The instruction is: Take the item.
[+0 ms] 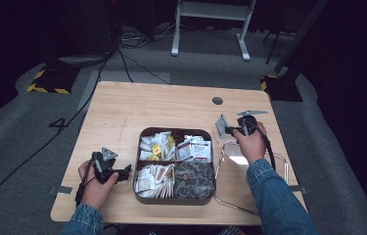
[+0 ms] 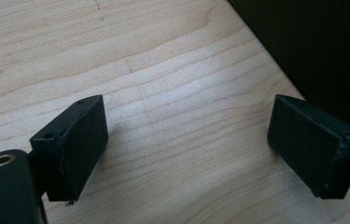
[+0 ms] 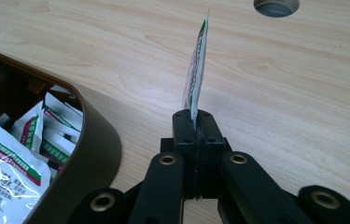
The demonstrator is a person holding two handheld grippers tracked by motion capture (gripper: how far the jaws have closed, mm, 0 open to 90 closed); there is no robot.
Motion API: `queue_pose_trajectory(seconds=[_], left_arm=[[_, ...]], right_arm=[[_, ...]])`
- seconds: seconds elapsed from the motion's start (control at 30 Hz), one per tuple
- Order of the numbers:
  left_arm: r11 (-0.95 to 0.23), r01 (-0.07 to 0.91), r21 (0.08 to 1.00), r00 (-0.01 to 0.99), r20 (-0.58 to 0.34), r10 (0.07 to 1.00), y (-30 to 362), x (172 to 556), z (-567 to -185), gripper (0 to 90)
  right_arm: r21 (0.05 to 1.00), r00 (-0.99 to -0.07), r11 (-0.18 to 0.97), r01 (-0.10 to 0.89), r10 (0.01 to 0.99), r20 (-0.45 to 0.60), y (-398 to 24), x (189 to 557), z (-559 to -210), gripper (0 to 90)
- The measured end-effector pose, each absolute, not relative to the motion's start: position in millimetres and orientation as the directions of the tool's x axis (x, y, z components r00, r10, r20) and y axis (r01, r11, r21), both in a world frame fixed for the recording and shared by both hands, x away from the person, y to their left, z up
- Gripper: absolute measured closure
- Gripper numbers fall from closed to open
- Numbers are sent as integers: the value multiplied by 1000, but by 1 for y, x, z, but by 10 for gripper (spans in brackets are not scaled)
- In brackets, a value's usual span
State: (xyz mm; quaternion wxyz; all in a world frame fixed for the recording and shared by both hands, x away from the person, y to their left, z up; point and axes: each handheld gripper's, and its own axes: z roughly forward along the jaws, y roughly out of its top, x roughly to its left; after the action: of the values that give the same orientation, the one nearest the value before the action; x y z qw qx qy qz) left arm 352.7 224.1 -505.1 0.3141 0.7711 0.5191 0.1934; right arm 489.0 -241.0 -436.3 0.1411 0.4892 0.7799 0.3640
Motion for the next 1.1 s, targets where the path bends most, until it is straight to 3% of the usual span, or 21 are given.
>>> queue_pose_trajectory(seconds=[0.93,1.1], left_arm=[[-264,679,685,386,-28,922,224,353,-505,128],[-264,679,685,386,-28,922,224,353,-505,128]], right_arm=[[687,-471,238,686,866,170,-233,491,-450,890],[686,-447,237,688,883,143,-236,491,-451,831]])
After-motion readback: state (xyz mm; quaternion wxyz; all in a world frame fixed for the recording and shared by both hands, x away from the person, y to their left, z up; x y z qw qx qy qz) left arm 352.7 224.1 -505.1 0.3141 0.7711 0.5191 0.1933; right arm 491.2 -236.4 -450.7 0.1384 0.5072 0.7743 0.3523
